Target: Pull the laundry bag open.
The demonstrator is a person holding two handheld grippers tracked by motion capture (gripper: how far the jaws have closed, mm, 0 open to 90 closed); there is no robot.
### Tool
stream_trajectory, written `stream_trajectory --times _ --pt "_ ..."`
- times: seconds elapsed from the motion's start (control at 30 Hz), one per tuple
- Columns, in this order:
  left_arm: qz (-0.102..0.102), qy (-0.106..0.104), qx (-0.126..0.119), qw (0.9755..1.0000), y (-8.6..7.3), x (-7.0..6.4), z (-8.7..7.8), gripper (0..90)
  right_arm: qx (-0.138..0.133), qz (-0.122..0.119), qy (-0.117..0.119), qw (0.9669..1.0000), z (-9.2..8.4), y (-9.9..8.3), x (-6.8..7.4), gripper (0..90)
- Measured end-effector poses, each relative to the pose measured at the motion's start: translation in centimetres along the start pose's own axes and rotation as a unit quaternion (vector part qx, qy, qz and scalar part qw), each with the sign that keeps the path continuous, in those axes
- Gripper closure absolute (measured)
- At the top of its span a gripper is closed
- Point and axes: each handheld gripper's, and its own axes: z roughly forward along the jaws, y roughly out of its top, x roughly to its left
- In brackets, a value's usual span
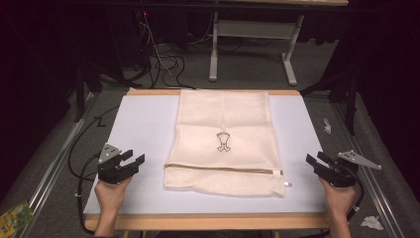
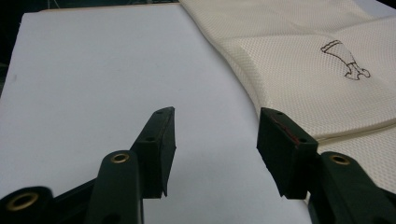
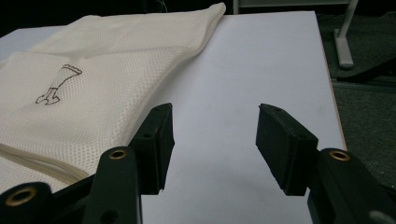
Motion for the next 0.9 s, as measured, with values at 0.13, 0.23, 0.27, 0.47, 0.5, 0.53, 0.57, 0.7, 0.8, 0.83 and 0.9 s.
stream_trajectory --times 0.13,0.23,0.27,0.47,0.5,0.53,0.57,0.7,0.8,0.83,0.9 --pt "-0.008 0.006 -0.006 0.9999 -0.2 0.4 -0.1 46.7 0.002 0.007 -0.004 1.0 0.2 -0.1 -0.4 47.9" --pt "-0.014 0.009 -0.004 0.9999 -0.3 0.7 0.0 46.6 0.003 0.008 -0.007 0.9999 0.3 -0.1 -0.6 48.3" --pt "-0.015 0.011 -0.003 0.9998 -0.3 0.8 0.1 46.5 0.002 0.009 -0.008 0.9999 0.4 -0.1 -0.6 48.4" --pt "-0.025 0.018 -0.003 0.9995 -0.6 1.5 0.4 46.2 0.007 0.012 -0.016 0.9998 0.6 -0.3 -0.9 48.6" --pt "-0.026 0.02 -0.004 0.9995 -0.6 1.6 0.5 46.1 0.008 0.013 -0.018 0.9997 0.7 -0.3 -1.0 48.7" --pt "-0.027 0.02 -0.001 0.9994 -0.7 1.6 0.6 46.1 0.009 0.014 -0.02 0.9997 0.8 -0.3 -1.0 48.8" --pt "-0.028 0.022 -0.001 0.9994 -0.7 1.6 0.7 46.1 0.011 0.015 -0.021 0.9996 0.8 -0.3 -1.1 48.9" --pt "-0.029 0.024 -0.001 0.9993 -1.0 1.8 1.0 46.1 0.021 0.016 -0.033 0.9991 1.1 -0.4 -1.1 49.8" --pt "-0.029 0.027 0.002 0.9992 -1.2 1.9 1.2 46.1 0.027 0.013 -0.036 0.9989 1.4 -0.4 -1.1 49.8" --pt "-0.032 0.03 0.001 0.999 -1.2 1.9 1.3 46.1 0.029 0.012 -0.038 0.9988 1.5 -0.4 -1.0 49.8" --pt "-0.033 0.03 0.007 0.999 -1.3 2.0 1.5 46.1 0.03 0.014 -0.039 0.9987 1.7 -0.4 -1.0 49.8"
